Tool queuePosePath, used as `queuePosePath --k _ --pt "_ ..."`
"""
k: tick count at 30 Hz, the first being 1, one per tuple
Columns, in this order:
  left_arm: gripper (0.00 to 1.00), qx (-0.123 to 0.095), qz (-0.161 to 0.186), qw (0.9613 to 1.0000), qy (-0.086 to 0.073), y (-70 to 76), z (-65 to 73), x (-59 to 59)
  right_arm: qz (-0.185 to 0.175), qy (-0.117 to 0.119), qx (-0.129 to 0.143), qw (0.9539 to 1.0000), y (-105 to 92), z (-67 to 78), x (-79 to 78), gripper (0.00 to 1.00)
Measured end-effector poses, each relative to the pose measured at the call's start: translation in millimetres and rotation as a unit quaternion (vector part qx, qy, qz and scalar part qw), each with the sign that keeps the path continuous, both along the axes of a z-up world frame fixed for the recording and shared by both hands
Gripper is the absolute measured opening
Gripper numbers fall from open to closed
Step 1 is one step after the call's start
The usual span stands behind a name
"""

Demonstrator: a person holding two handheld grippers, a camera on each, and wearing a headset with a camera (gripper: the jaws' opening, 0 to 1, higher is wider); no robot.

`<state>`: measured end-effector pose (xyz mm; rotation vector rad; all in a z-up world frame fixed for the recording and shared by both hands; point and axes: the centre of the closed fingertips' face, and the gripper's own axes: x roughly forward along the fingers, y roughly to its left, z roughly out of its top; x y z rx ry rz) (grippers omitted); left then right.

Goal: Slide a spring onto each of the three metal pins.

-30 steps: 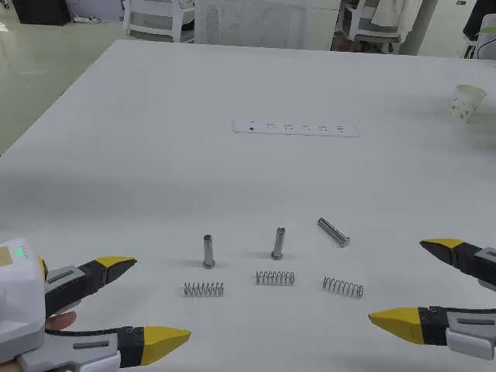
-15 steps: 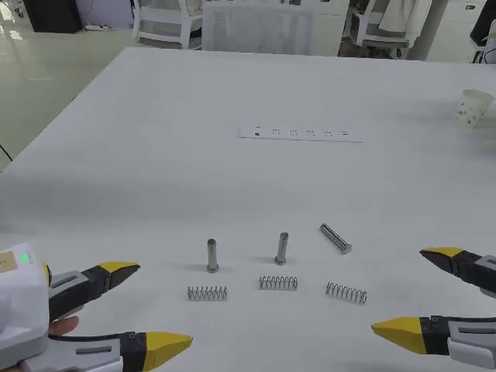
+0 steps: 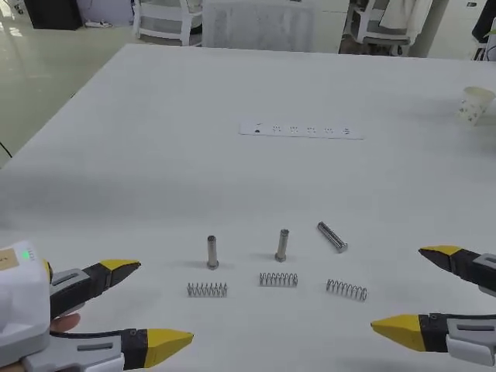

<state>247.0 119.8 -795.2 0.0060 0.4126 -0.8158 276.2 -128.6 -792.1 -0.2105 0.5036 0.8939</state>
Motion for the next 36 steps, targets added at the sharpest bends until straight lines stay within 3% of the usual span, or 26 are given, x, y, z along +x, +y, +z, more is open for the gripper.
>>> queuePosePath --k 24,36 --pt "0.74 0.002 -0.004 1.0 0.002 -1.8 -2.2 0.5 -0.007 0.002 -0.001 1.0 -2.8 -1.8 1.2 0.87" --pt "0.74 0.001 -0.002 1.0 0.002 -1.7 -1.9 0.5 -0.006 -0.005 -0.002 1.0 -1.1 3.9 8.0 0.87"
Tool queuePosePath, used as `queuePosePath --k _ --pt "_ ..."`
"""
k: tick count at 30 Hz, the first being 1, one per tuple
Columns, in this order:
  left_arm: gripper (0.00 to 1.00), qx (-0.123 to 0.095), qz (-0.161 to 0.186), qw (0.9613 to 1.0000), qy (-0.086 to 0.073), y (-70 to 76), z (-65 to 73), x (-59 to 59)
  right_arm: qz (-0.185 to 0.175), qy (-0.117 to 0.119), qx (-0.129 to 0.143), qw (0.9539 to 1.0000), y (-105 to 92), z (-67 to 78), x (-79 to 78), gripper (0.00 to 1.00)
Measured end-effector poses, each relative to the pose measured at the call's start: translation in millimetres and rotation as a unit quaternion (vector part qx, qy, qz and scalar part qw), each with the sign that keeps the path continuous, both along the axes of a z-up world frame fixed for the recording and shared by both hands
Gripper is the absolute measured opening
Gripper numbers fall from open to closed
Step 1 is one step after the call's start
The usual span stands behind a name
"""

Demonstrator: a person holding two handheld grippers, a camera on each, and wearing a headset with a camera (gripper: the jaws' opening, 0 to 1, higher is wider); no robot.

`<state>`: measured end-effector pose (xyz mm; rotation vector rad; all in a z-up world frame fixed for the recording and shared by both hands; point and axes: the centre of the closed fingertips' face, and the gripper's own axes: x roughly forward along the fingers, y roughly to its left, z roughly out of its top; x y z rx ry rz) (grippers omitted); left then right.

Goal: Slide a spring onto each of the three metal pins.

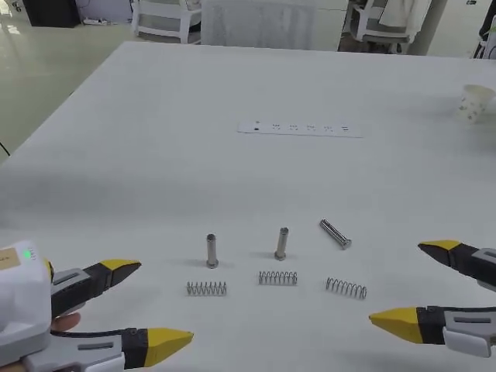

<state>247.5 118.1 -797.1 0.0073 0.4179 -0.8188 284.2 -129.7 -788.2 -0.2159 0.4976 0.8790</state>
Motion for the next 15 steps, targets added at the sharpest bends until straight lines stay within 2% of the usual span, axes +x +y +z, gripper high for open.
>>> queuePosePath --k 11,15 --pt "0.73 0.0 0.001 1.0 0.001 1.8 -0.1 -0.9 0.003 -0.012 -0.002 0.9999 3.7 8.3 10.2 0.87" --pt "0.73 0.0 0.001 1.0 0.0 1.8 0.1 -0.4 0.005 -0.011 -0.007 0.9999 4.3 6.6 9.2 0.86"
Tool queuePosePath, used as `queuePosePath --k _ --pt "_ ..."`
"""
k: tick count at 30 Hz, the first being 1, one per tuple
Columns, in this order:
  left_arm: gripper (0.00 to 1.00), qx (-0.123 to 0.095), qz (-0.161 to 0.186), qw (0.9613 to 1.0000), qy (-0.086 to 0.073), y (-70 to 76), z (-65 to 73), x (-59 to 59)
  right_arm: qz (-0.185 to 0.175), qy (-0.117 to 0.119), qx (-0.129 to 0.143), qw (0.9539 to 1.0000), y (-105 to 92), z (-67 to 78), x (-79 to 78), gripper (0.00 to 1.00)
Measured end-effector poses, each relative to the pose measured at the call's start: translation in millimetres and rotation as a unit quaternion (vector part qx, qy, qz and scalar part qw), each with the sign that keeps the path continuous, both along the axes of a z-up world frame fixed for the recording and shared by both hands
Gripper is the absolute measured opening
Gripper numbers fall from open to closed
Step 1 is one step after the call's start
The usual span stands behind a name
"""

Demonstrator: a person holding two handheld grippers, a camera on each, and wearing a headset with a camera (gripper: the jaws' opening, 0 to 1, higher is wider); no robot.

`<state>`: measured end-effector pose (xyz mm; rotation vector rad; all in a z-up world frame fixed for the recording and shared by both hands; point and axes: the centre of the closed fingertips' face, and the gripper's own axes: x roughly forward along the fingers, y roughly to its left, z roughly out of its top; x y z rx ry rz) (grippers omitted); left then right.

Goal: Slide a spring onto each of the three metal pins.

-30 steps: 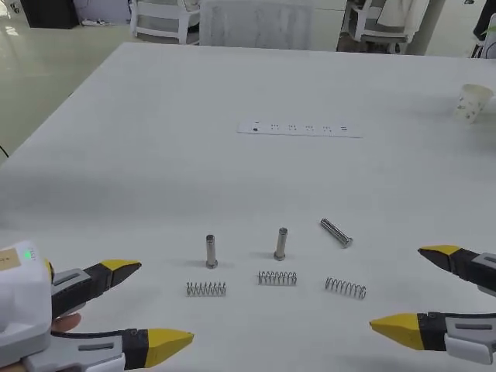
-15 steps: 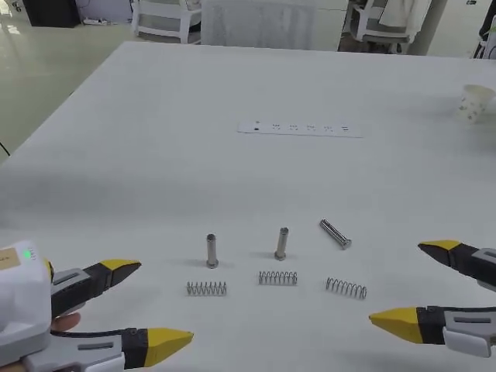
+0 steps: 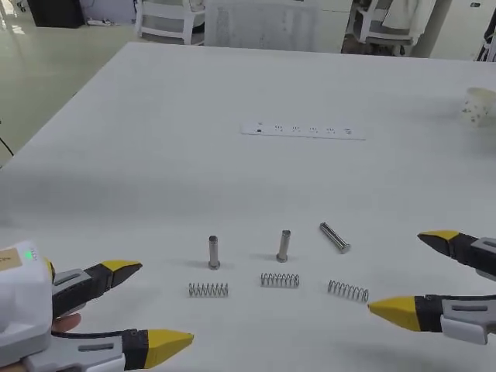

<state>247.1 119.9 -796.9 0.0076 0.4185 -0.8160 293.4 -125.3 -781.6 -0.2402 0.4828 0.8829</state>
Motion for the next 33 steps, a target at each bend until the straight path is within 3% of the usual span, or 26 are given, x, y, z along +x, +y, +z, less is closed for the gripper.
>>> queuePosePath --k 9,15,33 --pt "0.73 0.002 -0.005 1.0 0.002 -2.1 -0.9 -0.1 -0.006 -0.003 -0.001 1.0 -0.7 2.5 9.1 0.85" --pt "0.73 0.003 -0.004 1.0 0.0 -1.5 0.2 0.7 0.001 -0.01 -0.005 0.9999 5.8 7.3 20.9 0.83" --pt "0.72 0.002 0.005 1.0 -0.001 2.2 0.8 -0.6 0.031 -0.002 -0.031 0.9991 32.1 8.8 57.4 0.75"
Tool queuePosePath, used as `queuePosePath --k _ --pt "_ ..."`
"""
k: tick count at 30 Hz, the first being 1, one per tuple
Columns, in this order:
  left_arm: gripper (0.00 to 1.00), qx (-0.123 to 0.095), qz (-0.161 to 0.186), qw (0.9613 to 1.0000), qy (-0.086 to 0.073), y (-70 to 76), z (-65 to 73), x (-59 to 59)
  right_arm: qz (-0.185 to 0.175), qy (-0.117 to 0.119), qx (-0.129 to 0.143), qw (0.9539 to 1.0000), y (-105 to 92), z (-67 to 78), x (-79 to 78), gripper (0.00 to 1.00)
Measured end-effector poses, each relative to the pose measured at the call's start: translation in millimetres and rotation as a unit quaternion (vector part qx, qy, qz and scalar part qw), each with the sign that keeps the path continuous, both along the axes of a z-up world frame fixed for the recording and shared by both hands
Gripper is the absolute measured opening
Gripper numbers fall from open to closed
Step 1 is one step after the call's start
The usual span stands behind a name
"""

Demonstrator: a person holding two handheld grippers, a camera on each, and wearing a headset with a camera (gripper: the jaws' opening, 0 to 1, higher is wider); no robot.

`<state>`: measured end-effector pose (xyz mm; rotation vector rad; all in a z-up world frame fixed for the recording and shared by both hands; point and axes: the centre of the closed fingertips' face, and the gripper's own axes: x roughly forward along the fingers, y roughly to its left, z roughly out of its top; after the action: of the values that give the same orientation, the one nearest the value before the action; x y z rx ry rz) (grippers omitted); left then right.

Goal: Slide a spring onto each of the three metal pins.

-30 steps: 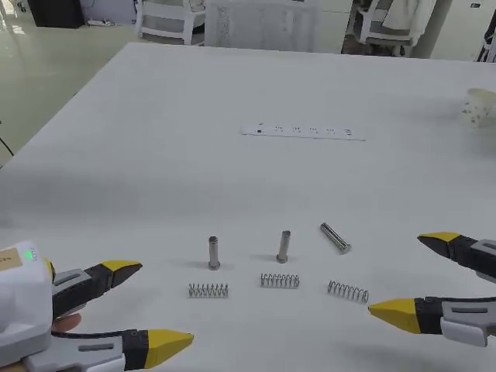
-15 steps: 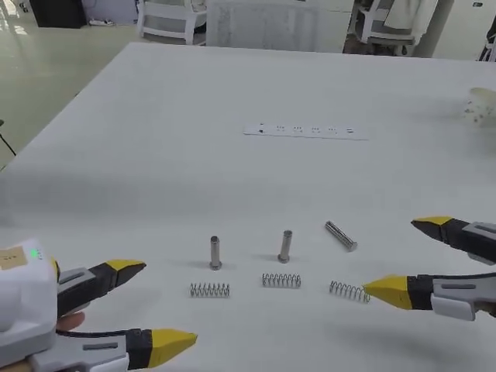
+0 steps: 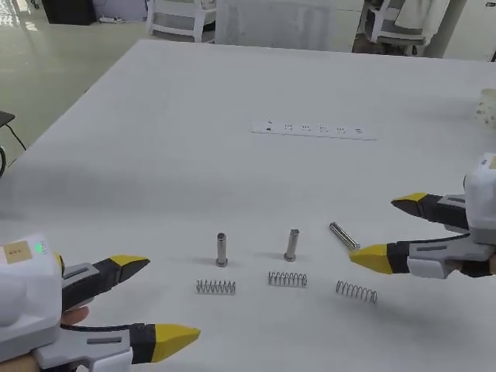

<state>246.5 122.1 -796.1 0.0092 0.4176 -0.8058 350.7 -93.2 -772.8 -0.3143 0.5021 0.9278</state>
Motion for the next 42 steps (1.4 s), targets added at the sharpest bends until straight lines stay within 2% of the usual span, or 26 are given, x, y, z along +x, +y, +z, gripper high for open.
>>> queuePosePath --k 3,8,16,23,34,42 --pt "0.72 -0.001 0.002 1.0 0.0 1.2 0.1 0.2 0.004 0.001 -0.018 0.9998 2.3 -4.6 4.7 0.73" --pt "0.72 -0.001 0.004 1.0 0.0 1.7 0.3 0.2 0.003 0.005 -0.026 0.9996 5.3 -8.5 13.0 0.7" --pt "0.72 -0.001 0.004 1.0 0.001 1.4 -0.2 -0.1 -0.006 0.014 -0.056 0.9983 6.3 -20.9 25.1 0.62" --pt "0.72 -0.002 0.006 1.0 0.002 2.7 -1.3 -0.2 -0.01 0.019 -0.09 0.9957 6.6 -32.0 32.6 0.54" --pt "0.71 -0.003 0.007 1.0 0.005 4.5 -2.9 -0.6 -0.017 0.04 -0.117 0.9921 9.7 -44.2 43.2 0.41" --pt "0.71 -0.004 0.008 0.9999 0.005 5.6 -3.1 -0.5 -0.026 0.061 -0.122 0.9903 15.3 -52.2 47.7 0.31"
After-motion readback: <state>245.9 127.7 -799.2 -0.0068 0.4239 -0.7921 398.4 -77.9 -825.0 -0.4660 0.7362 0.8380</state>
